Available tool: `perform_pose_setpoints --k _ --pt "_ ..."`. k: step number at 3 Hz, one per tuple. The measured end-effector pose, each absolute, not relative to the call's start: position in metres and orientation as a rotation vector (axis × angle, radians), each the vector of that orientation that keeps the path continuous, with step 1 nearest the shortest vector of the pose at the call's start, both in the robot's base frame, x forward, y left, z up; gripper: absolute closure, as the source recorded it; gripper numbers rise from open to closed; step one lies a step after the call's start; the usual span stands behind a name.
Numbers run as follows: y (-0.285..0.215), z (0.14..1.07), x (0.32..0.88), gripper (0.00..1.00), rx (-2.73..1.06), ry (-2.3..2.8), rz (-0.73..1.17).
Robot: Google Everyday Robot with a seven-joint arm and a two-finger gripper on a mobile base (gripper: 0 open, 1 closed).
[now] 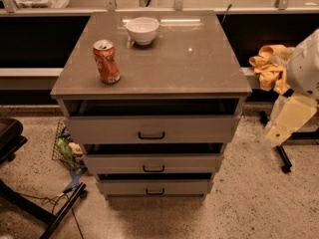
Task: Open bottom drawer
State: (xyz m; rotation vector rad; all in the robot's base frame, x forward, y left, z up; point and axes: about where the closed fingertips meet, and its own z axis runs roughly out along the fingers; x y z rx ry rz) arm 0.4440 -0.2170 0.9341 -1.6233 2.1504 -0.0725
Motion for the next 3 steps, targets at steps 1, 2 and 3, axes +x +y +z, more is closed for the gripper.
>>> perform_pose_setpoints --k 1,2,3 --pt "-0.217 0.875 0.426 0.0 -1.575 2.095 0.033" --pt "-0.219 0.795 0.412 0.0 -1.526 2.039 0.145" --pt "-0.223 0.728 0.442 0.0 -1.462 1.908 0.12"
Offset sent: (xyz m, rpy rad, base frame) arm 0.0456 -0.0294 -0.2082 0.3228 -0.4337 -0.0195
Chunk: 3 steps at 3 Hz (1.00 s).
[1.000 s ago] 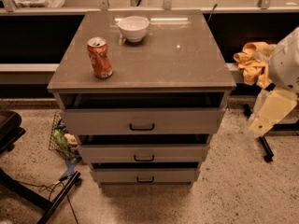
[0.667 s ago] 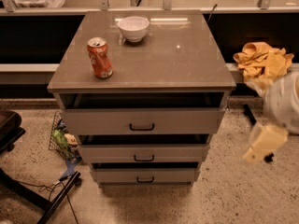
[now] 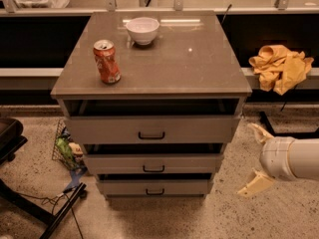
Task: Open bottom drawer
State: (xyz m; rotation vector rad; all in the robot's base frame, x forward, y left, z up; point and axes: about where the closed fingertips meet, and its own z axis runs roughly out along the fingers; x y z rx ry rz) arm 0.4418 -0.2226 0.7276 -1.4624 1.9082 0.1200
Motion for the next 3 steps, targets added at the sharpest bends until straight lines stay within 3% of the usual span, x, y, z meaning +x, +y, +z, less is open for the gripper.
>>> perform_pose_setpoints --k 1,3 --pt "-0.23 0.699 0.48 0.0 -1.407 1.872 0.038" --pt "-0.233 0.679 0.501 0.0 -1.387 1.896 -0.024"
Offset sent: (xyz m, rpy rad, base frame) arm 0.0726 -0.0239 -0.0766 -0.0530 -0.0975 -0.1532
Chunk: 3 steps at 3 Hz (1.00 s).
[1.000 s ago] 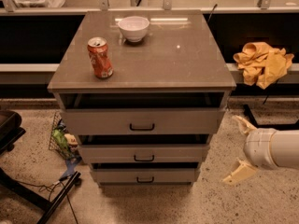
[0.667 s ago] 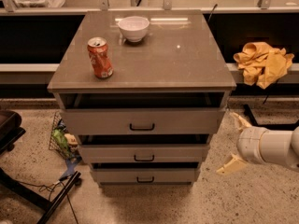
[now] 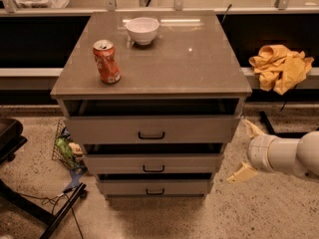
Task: Open bottom drawer
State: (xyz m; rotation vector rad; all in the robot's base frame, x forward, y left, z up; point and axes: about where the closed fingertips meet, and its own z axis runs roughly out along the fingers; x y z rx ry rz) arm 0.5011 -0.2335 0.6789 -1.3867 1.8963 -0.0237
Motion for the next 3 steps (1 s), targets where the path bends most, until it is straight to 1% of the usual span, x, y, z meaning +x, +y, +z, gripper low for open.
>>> perform_pose_setpoints --k 1,2,3 --pt "-0.233 0.679 0.501 0.0 -1.388 1.896 -0.023" --pt "-0.229 0.651 0.488 0.0 -1.404 1.882 -0.04" --pt "-0.22 0.572 0.46 0.0 -1.471 1.831 -0.067"
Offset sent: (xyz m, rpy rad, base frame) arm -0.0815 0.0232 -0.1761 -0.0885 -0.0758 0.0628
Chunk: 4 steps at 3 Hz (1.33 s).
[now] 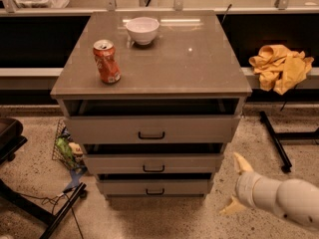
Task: Open bottom drawer
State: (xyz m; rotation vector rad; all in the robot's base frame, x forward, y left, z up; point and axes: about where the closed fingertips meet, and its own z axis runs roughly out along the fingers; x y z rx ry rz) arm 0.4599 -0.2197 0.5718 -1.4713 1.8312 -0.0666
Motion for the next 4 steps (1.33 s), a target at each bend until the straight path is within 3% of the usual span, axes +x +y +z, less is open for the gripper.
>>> perform_pose_setpoints --k 2,4 --pt "-0.191 0.431 0.431 0.0 -1.59 1.788 0.042" --pt "-0.172 0.4 0.454 0.0 -1.631 1.795 0.046"
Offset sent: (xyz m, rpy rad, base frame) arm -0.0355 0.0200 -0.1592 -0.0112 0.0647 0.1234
